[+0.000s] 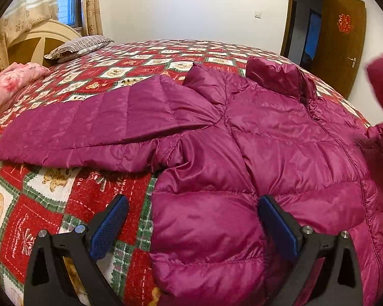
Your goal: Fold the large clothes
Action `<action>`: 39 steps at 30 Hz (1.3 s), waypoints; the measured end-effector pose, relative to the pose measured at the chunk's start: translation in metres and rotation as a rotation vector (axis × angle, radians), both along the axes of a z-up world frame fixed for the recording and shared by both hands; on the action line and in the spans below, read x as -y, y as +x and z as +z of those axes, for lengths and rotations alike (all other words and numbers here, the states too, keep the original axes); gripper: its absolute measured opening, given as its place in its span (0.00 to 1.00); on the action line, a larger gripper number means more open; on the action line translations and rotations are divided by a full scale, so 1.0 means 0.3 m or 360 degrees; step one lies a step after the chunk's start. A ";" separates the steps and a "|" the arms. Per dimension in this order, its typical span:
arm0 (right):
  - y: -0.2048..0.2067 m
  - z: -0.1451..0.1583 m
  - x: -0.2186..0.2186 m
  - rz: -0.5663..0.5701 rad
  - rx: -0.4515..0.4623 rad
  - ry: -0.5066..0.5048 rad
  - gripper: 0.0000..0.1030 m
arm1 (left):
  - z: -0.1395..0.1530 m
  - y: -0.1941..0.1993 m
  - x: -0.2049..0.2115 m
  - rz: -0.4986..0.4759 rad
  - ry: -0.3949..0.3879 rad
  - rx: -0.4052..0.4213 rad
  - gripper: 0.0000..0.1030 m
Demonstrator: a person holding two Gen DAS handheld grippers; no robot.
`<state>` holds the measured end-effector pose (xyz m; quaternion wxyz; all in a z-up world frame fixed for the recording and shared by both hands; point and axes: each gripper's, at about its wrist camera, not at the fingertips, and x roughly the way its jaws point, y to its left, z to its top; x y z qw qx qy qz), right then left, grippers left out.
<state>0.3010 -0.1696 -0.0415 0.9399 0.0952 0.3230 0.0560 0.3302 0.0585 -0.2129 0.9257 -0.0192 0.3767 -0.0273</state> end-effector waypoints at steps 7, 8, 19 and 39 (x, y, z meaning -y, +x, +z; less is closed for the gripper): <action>0.109 -0.103 -0.240 0.0260 -0.0117 0.0099 0.10 | 0.002 -0.005 -0.003 -0.0004 -0.0024 0.0009 0.99; 0.125 -0.123 -0.268 0.0289 -0.0139 0.0106 0.10 | 0.003 -0.004 -0.003 -0.0006 -0.0029 0.0011 0.99; 0.187 -0.283 -0.429 0.0567 -0.0343 0.0224 0.22 | 0.000 -0.005 -0.014 -0.0016 -0.0056 0.0037 0.99; 0.130 -0.232 0.179 -0.0194 -0.0214 -0.0038 0.32 | 0.058 -0.002 0.023 0.0017 0.0141 -0.0012 0.99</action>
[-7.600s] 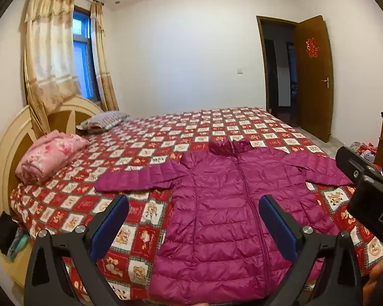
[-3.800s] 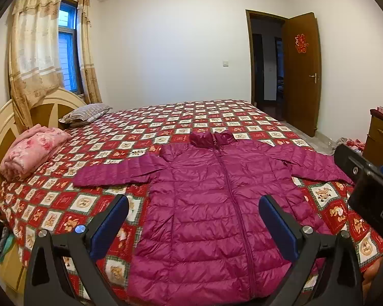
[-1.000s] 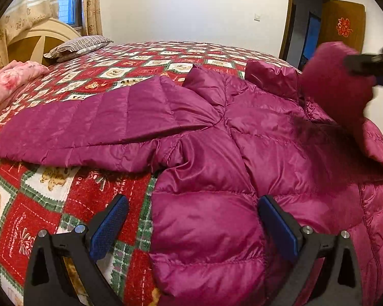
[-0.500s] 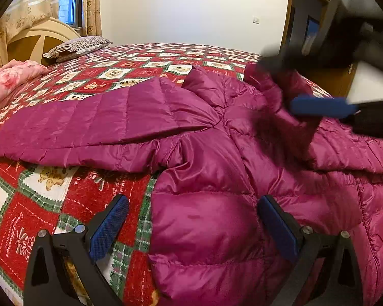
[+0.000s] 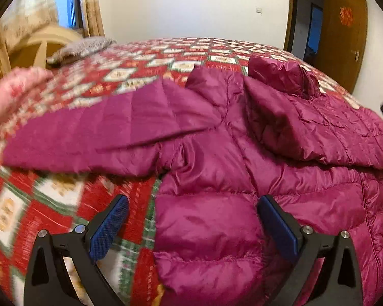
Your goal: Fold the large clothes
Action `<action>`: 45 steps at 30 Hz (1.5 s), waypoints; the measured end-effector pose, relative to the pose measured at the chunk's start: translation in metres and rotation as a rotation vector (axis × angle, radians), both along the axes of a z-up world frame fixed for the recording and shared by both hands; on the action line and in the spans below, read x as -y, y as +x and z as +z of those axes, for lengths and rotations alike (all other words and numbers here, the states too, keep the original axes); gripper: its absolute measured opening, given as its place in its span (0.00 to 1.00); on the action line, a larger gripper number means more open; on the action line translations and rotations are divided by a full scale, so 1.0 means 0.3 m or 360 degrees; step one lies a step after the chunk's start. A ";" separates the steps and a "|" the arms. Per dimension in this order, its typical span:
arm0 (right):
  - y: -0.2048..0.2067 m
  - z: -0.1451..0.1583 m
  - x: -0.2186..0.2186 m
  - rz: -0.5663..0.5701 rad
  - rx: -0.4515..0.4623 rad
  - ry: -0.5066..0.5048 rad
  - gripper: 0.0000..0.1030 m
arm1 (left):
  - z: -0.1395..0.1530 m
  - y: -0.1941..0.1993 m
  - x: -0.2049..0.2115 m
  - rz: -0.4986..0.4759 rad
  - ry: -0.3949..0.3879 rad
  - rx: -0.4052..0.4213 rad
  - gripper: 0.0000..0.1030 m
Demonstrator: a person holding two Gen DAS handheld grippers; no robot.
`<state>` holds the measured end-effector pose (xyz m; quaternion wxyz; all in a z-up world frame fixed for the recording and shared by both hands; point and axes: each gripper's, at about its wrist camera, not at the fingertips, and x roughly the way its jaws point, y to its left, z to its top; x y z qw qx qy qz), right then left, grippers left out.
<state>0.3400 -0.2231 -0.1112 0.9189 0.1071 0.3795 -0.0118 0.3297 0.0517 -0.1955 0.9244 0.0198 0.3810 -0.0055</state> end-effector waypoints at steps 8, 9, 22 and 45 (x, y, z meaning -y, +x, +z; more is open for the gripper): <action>0.017 -0.143 0.163 -0.0156 -0.0186 0.0066 0.24 | 0.253 0.036 0.166 -0.0136 0.0115 0.0298 0.99; 0.008 -0.132 0.172 -0.0172 -0.0158 0.0101 0.24 | 0.263 0.064 0.194 -0.0129 0.0141 0.0303 0.99; 0.117 -0.122 0.230 -0.0201 -0.0063 0.0048 0.24 | 0.089 0.314 0.264 0.0134 0.0145 0.0069 0.99; 0.055 -0.113 0.126 -0.0176 0.0014 -0.0218 0.26 | -0.035 0.350 0.277 0.0130 0.0190 -0.0077 0.99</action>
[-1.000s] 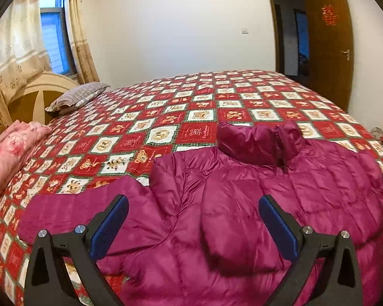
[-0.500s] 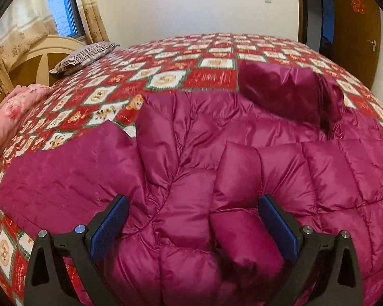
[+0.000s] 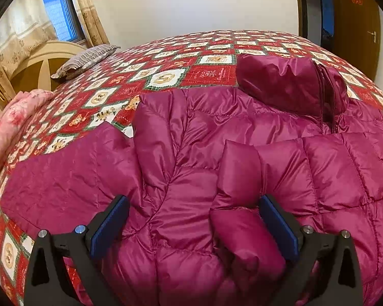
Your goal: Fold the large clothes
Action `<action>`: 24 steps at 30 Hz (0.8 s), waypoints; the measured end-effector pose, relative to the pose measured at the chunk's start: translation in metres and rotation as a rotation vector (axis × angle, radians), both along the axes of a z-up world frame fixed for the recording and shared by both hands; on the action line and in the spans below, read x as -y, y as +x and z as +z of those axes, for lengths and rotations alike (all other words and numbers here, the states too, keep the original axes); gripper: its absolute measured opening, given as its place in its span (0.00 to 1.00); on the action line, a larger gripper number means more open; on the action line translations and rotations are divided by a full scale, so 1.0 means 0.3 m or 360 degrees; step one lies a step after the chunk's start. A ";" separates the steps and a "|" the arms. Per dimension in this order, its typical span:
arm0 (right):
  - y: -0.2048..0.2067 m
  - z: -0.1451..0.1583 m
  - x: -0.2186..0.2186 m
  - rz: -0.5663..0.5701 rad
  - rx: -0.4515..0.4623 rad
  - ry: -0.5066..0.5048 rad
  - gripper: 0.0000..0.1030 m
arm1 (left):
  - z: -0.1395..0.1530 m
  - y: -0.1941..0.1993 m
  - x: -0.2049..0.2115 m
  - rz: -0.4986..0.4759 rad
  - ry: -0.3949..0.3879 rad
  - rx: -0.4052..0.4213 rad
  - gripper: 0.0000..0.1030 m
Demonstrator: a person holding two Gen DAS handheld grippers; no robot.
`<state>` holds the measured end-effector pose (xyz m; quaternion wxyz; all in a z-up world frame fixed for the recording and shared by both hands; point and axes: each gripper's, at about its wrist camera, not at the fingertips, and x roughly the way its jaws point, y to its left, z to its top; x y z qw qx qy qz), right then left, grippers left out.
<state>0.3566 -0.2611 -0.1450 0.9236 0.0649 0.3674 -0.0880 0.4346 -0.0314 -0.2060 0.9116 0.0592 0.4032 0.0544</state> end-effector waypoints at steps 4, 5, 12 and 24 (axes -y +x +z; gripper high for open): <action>-0.085 0.055 -0.121 0.0144 0.0039 0.0042 0.29 | 0.004 0.003 -0.020 -0.0002 -0.0078 -0.0023 0.99; -0.088 0.052 -0.145 0.0176 0.0031 0.0052 0.32 | 0.016 -0.009 -0.030 -0.0017 -0.0100 -0.0033 0.99; -0.058 -0.119 -0.188 0.0211 -0.0124 0.0062 0.36 | 0.205 -0.187 -0.262 0.0016 -0.0140 0.0193 0.99; -0.068 -0.120 -0.220 0.0222 -0.0100 -0.0004 0.43 | 0.165 -0.172 -1.128 0.1014 -0.0017 0.0126 0.99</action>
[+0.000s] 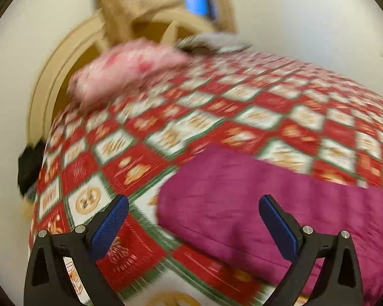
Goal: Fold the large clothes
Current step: 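Grasp the cuff of the other sleeve with the left gripper, then fold the held sleeve across the jacket front and open the left gripper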
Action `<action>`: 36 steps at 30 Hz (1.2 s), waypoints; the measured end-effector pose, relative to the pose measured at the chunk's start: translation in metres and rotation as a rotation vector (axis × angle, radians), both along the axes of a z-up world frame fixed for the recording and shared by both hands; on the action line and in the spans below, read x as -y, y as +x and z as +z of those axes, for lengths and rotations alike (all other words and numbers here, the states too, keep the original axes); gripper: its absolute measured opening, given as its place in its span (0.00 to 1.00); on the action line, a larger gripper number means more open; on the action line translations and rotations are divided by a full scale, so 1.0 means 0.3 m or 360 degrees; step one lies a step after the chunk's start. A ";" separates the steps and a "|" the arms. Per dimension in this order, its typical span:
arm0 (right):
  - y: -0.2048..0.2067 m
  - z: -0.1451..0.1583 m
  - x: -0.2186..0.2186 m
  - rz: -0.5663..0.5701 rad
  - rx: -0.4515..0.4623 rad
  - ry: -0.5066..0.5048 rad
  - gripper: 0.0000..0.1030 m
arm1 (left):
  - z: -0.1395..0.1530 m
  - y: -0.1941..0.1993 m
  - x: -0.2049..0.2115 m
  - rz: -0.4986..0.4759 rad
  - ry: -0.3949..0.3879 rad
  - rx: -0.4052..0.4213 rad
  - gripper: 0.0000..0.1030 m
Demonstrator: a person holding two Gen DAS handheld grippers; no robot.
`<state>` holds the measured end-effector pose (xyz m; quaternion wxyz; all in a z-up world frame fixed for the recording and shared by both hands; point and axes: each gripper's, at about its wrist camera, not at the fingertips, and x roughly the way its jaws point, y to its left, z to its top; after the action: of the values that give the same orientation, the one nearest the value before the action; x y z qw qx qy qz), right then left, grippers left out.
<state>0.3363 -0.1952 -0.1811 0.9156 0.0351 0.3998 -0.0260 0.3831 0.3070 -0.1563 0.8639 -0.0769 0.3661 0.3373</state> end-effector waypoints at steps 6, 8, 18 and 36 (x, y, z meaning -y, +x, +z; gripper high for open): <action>0.001 -0.002 0.001 0.0002 0.0003 0.0002 0.44 | -0.155 0.031 -0.124 0.0181 -0.0386 -0.0068 0.99; 0.001 -0.003 -0.001 0.0004 0.0004 0.0005 0.45 | -0.154 0.028 -0.082 0.0165 -0.0289 -0.0040 0.98; -0.001 -0.003 0.002 0.0007 0.0014 0.0026 0.46 | -0.099 0.026 0.001 -0.0037 -0.0327 0.0118 0.16; -0.006 -0.007 0.032 0.0014 0.0047 0.0123 0.48 | 0.446 -0.074 0.960 -0.1288 -0.0072 0.0710 0.15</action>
<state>0.3344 -0.2048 -0.1831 0.9194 0.0690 0.3872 -0.0059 0.3609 0.0189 -0.0224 0.9819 -0.0174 0.1791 -0.0599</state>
